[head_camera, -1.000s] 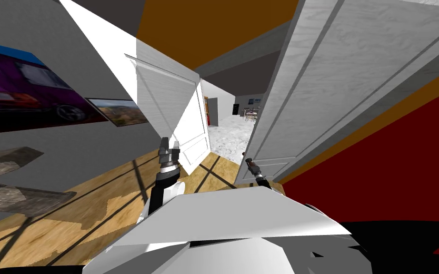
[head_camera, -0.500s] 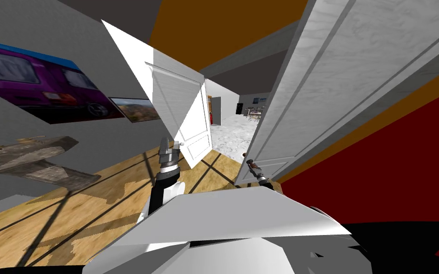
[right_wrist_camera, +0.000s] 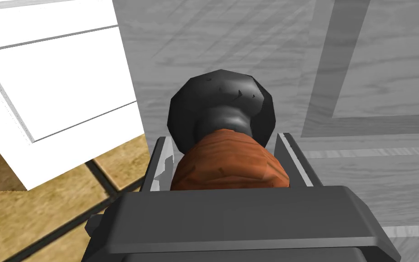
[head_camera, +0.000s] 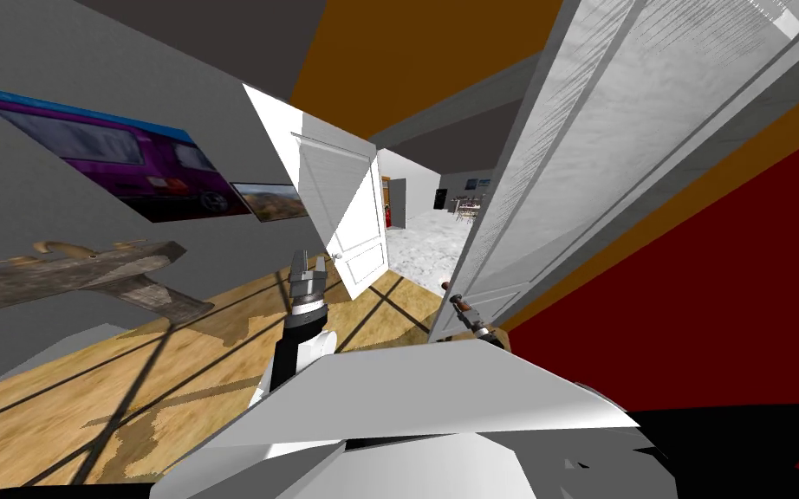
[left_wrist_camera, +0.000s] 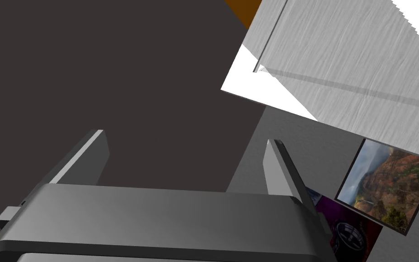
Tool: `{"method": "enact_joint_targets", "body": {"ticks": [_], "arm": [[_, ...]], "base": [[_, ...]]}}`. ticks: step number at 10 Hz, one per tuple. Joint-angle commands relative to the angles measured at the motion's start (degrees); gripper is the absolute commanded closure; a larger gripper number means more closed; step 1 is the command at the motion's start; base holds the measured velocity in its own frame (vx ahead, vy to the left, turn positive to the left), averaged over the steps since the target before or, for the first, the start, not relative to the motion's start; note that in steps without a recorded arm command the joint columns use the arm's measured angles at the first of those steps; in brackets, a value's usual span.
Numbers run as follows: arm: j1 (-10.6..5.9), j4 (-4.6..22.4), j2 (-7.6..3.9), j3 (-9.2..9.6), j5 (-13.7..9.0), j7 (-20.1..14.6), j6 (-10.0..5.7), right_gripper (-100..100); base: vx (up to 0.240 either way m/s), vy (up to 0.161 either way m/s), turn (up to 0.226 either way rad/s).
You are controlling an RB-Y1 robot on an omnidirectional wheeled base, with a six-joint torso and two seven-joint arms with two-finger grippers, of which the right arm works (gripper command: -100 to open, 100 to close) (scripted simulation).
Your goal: Pull the door open
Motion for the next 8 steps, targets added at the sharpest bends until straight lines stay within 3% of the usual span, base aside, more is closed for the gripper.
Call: {"method": "enact_joint_targets", "body": {"ticks": [1, 8], "arm": [[0.45, 0.61, -0.4, 0.31, 0.13, -0.46, -1.36, 100], [2.38, 3.26, -2.11, 1.66, 0.71, -2.4, -7.18, 100]], "base": [[-0.142, -0.05, 0.167], [-0.2, -0.087, 0.17]]}}
